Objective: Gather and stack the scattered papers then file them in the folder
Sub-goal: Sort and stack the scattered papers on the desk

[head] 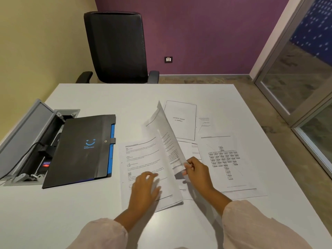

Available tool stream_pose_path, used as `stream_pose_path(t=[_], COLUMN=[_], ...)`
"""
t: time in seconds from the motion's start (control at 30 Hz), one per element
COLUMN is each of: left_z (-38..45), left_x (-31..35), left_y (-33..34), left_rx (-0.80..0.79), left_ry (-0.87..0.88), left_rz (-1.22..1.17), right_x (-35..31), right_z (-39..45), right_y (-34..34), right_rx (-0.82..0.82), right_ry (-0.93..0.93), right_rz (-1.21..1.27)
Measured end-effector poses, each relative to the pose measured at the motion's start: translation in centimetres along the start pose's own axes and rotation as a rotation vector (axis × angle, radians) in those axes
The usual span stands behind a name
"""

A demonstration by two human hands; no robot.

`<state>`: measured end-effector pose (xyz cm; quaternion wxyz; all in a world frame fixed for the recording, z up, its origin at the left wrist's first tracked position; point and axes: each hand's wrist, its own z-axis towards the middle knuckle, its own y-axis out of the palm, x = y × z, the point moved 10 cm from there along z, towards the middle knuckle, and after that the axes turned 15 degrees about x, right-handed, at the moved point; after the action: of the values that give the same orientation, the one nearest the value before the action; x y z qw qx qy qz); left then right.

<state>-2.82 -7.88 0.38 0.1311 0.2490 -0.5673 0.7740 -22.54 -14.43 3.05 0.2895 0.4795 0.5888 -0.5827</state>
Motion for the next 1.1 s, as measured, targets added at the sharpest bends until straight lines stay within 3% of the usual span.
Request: stream_pose_path(t=[0.13,0.3,0.4,0.57,0.7,0.77,0.87,0.93,1.03,1.1], left_z=[-0.1,0.5,1.3,1.8,2.1,2.7,3.9,3.8,2.3,1.1], left_x=[4.3,5.7,4.5,2.2,4.0,4.6,2.0,0.0,-2.6,-4.0], left_y=[2.0,3.0,2.9,2.9,2.7,2.5,2.0,1.9,2.5,2.5], left_rx=[-0.074,-0.068,-0.089,-0.195,-0.232,-0.231,-0.093,-0.066,-0.148,-0.169], left_ry=[0.263,0.364,0.153,-0.618,-0.915,-0.992,-1.04,-1.085,-1.096,-1.097], left_rz=[0.117,0.172,0.032,-0.573,-0.843,-1.031,-1.102,-1.06,-0.886,-0.806], right_x=[-2.5,-4.2,-5.5,-4.9,-2.5,-1.9,-0.7,0.6,3.0,4.6], right_z=[0.0,1.6,2.7,4.1,4.6,4.1,3.0,2.1,0.4,0.1], right_y=[-0.5,-2.2,-3.8,-6.6,-6.9,-6.2,-5.0,-3.7,-1.8,-1.5], right_rx=[-0.018,0.081,0.153,0.284,0.252,0.172,0.043,-0.081,-0.269,-0.29], right_ry=[-0.117,-0.188,-0.197,-0.052,0.145,0.179,0.198,0.211,0.276,0.298], right_rz=[-0.06,-0.058,0.002,0.186,0.379,0.383,0.271,0.159,0.044,-0.031])
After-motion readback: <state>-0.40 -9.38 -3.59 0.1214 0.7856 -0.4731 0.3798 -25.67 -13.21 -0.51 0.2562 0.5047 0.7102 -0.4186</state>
